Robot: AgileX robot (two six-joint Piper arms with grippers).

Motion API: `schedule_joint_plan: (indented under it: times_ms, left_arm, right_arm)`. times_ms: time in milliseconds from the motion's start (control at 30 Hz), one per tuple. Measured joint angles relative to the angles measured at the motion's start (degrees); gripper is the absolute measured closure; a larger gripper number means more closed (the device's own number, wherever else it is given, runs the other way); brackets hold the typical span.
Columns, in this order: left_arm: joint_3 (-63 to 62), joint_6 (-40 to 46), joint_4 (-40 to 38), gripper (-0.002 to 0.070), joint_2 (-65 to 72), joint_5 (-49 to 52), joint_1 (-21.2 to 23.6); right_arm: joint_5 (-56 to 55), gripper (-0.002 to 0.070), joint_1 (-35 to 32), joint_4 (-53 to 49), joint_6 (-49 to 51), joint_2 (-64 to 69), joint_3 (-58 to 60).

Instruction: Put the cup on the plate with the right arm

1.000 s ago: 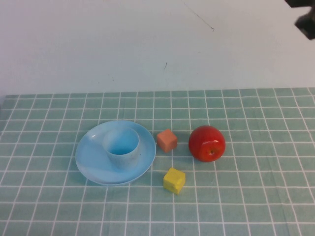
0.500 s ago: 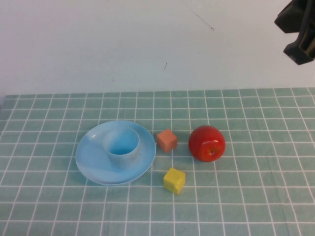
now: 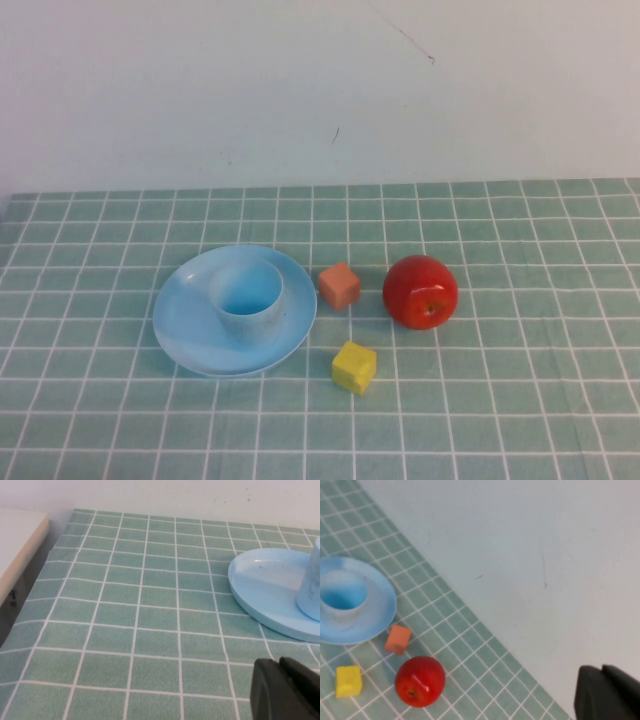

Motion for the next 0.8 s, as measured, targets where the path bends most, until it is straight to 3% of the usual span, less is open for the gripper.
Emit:
schedule_joint_plan:
  times_ms: [200,500,633,800]
  left_arm:
    - [0.0,0.0,0.0,0.0678,0.0,0.0,0.0]
    - [0.0,-0.1,0.0,0.0678,0.0,0.0,0.0]
    - [0.0,-0.1,0.0,0.0678,0.0,0.0,0.0]
    - [0.0,-0.1,0.0,0.0678,0.0,0.0,0.0]
  right_arm:
    - [-11.2,0.0678,-12.3,3.5,0.0,-20.9,20.8]
    - [-14.1,0.0678,-27.1,8.2,3.5,-52.6,50.8]
    - [-14.5,0.0678,-31.3,12.5,3.8,-60.7,61.5]
    - [-20.7,0.0678,-34.7,15.3,4.0,-61.6,72.7]
